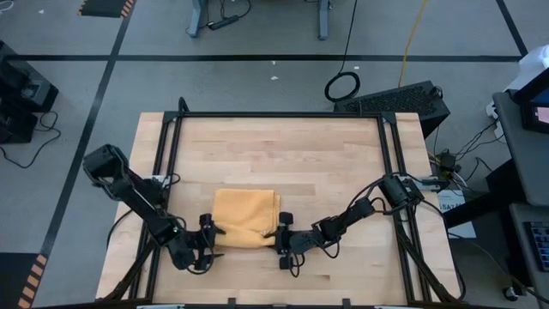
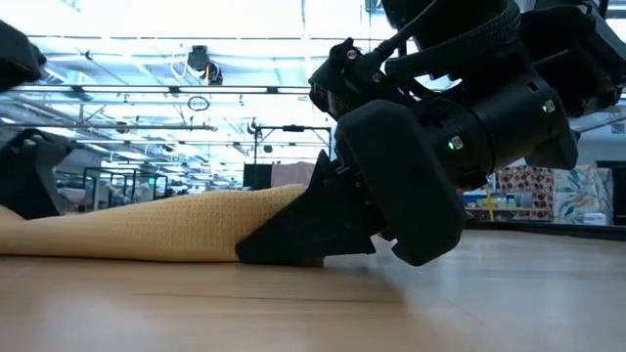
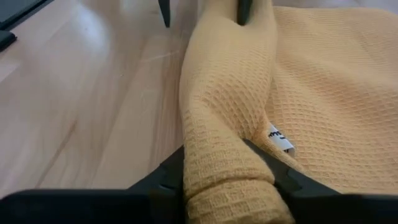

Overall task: Roll towel
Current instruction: Roll the yellow towel

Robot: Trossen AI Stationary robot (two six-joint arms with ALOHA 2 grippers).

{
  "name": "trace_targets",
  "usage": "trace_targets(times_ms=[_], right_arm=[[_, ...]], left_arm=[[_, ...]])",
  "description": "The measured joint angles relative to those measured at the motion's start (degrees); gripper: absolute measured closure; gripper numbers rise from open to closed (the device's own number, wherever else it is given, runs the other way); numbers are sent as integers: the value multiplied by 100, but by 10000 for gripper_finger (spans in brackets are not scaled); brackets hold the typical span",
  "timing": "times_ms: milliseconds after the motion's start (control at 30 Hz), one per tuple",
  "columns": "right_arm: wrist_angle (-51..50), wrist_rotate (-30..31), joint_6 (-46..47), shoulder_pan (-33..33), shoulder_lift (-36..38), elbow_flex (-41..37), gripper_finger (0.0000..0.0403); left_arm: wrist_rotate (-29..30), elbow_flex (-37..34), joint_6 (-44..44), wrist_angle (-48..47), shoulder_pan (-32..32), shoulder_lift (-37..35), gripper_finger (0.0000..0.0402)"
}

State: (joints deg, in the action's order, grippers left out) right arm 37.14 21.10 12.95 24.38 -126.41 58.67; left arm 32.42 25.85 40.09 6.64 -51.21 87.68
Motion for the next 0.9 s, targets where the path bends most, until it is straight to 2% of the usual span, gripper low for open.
trace_targets(times_ms=[100, 167, 267, 400, 433, 567, 633, 800, 900], right_arm=[[15, 4, 14, 7, 0, -1, 292], [84, 1, 120, 29, -1, -7, 292], [149, -26, 385, 64, 11, -9, 292], [168, -74, 959, 123, 32, -9, 292], [171, -96, 1124, 125, 33, -9, 292], [219, -306, 1430, 135, 39, -4, 287], [296, -332, 1068, 206, 39, -2, 274], [181, -175, -7, 449, 181, -17, 208], [-174, 375, -676, 659, 437, -20, 165]], left_arm=[[79, 19, 255, 39, 19, 202, 51], [195, 20, 399, -3, 19, 229, 91], [221, 13, 591, -58, 52, 184, 191], [-136, 13, 619, -55, 115, 79, 354], [-237, 13, 619, -54, 113, 44, 374], [-783, 7, 639, -95, 119, -235, 374], [-1111, -2, 653, -97, 146, -471, 375], [-1742, -7, 807, -262, 269, -1128, 385], [-1999, -7, 1139, -595, 403, -1502, 386]])
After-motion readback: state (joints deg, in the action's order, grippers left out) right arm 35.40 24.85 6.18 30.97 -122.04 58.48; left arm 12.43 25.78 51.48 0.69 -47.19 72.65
